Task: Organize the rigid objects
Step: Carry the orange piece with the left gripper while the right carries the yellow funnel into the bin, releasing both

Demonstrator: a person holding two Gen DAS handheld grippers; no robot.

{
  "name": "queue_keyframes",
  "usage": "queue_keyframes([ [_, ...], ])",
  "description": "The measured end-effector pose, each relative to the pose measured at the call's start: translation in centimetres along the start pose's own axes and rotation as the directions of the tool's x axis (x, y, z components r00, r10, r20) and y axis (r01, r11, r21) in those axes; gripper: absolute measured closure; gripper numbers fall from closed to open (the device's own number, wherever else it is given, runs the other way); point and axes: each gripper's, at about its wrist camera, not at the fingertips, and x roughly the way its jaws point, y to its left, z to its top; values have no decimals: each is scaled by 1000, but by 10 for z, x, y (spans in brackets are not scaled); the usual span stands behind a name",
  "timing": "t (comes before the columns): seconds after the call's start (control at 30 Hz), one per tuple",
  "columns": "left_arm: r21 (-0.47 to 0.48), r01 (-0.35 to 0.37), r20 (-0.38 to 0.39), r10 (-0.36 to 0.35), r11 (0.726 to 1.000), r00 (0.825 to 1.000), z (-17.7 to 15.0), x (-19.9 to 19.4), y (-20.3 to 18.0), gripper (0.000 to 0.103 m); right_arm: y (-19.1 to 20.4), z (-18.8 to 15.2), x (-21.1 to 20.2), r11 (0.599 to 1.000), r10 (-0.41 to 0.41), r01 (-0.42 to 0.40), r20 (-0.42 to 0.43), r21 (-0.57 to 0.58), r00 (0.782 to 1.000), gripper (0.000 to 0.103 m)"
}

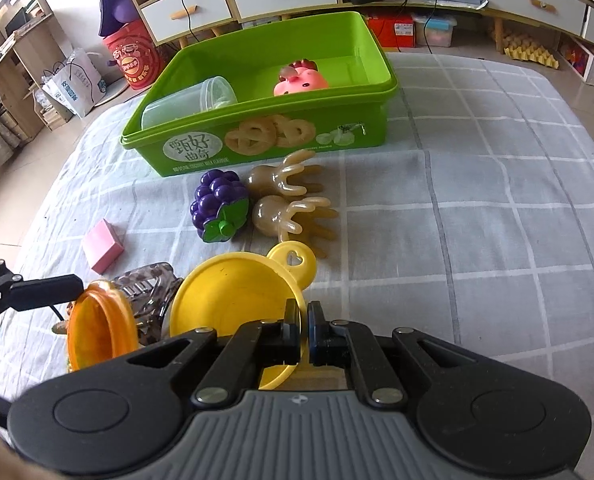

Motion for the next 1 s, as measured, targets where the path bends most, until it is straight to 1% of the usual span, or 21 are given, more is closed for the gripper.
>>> queue_keyframes([
  [0.13,117,-68,-14,70,991,997,-6,9,-13,20,1,-1,2,1000,2,-2,-8,-1,1000,103],
  [0.27,208,-124,-42,135,970,990,-12,20,-22,21,-1,-2,2,1000,1,-1,-10,1,1000,103],
  [0.33,238,-149,-51,166,960,985,-15,26,-25,23,-2,-2,2,1000,0,0,-11,5,1000,103],
  [0.37,250,-162,-53,181,955,982,-16,27,-25,27,-3,-2,2,1000,0,0,-11,6,1000,103],
  [0.4,258,-177,-53,196,950,979,-16,28,-25,35,-3,-2,2,1000,-1,1,-10,6,1000,103],
  [0.47,260,-197,-48,216,945,975,-15,27,-24,44,-3,-2,0,1000,-3,3,-7,5,1000,103],
  [0.5,250,-197,-44,214,948,976,-13,25,-22,45,-3,-1,0,1000,-3,3,-4,5,1000,103],
  [0.57,223,-189,-26,200,956,979,-10,20,-20,45,-3,0,-3,1000,-3,3,4,5,1000,103],
  [0.77,180,-178,30,175,968,984,0,5,-18,46,-2,5,-11,1000,12,-13,36,13,999,103],
  [1.0,101,-170,70,163,980,984,12,-8,-8,46,-2,17,-25,998,42,-45,84,37,996,103],
])
